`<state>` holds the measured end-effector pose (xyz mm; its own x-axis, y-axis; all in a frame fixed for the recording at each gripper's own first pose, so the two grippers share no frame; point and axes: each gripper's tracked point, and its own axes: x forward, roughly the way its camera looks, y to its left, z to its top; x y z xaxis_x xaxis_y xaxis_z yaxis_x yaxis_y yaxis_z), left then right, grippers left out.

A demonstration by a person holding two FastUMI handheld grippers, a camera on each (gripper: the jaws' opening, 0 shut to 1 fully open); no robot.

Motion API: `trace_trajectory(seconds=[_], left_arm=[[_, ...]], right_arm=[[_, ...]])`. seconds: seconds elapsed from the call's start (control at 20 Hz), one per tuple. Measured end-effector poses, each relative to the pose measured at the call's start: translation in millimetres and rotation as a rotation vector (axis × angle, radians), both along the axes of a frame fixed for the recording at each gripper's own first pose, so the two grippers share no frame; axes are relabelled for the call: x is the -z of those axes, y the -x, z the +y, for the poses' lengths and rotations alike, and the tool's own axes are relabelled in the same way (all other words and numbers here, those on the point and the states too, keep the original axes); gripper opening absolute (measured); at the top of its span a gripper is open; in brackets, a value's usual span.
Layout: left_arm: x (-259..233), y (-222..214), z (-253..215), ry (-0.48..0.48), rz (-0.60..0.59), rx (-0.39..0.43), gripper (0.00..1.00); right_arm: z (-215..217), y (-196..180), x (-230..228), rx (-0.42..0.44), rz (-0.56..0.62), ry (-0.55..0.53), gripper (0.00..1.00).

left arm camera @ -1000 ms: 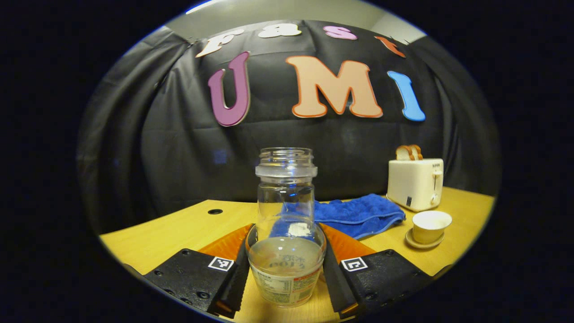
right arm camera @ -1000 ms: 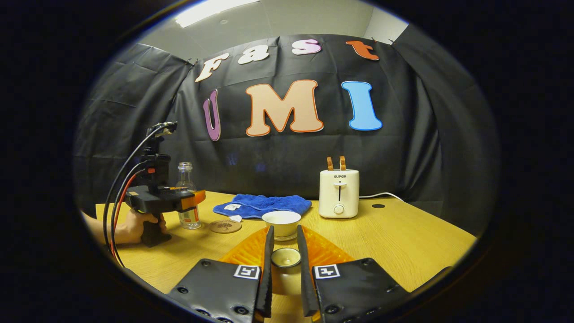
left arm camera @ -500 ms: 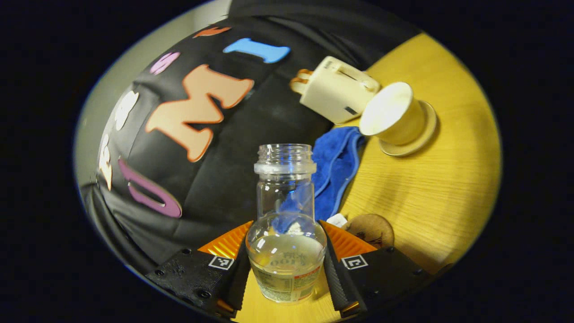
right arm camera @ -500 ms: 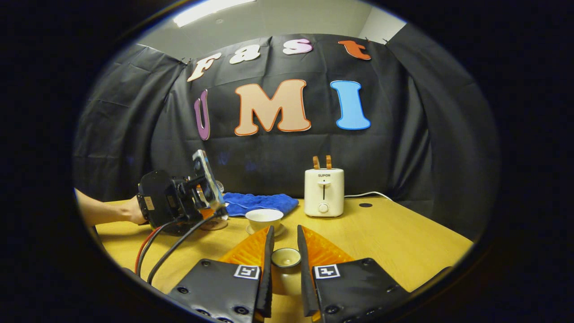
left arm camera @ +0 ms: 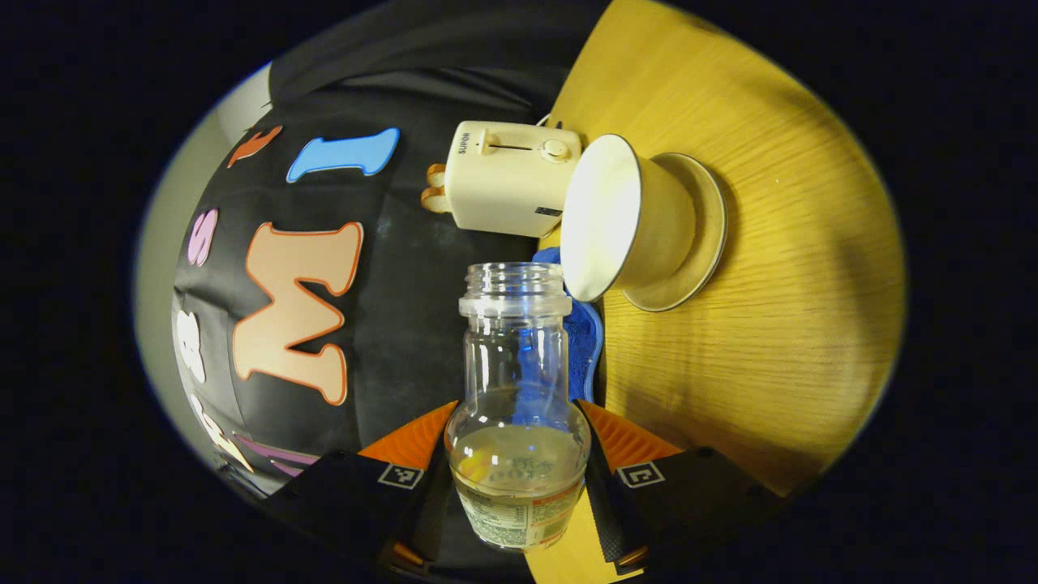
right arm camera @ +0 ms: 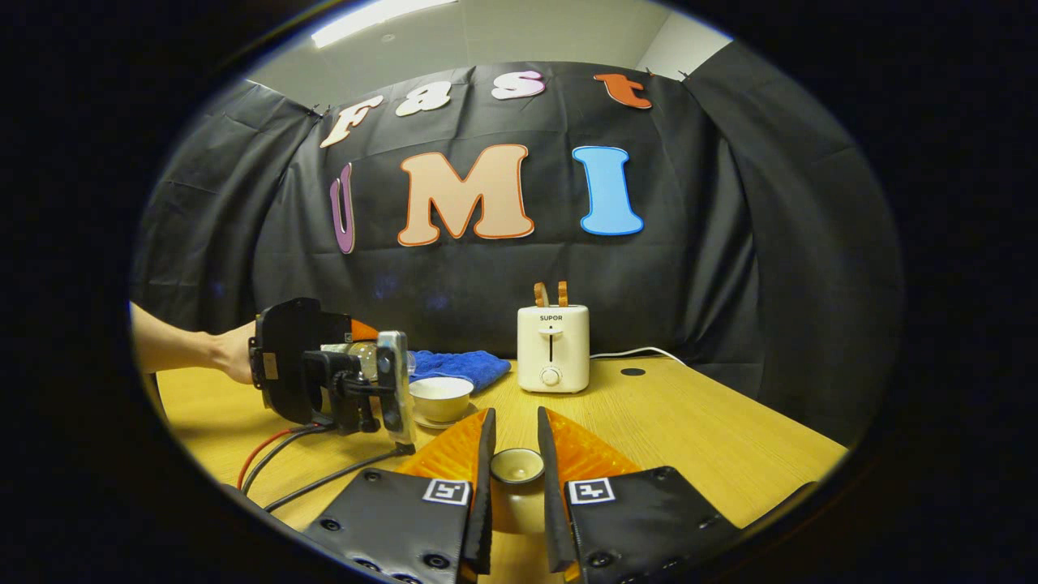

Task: Open the teacup lid with one hand, grasp the water bottle and pour water into the teacup with the other hand; after pouring, place the water bottle on the coaster and then close the teacup lid.

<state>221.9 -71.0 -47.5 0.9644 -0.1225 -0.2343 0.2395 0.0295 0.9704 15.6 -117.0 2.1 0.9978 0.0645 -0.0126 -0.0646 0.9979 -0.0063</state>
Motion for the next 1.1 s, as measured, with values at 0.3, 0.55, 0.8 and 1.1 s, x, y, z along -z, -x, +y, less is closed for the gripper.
trace_trajectory(seconds=[0.3,0.55,0.8,1.1], left_arm=[[-3,-4,-12,-0.108,0.015,0.026,0.71],[-15,-8,-11,-0.216,0.001,0.024,0.71],[-23,-10,-6,-0.288,0.000,0.020,0.71],[-29,-10,0,-0.354,0.007,0.006,0.71]], right_arm=[[0,0,0,-0.008,0.001,0.000,0.30],[1,0,1,-0.010,0.000,-0.001,0.29],[1,0,0,-0.010,0.000,-0.001,0.29],[1,0,1,-0.010,0.000,0.000,0.30]])
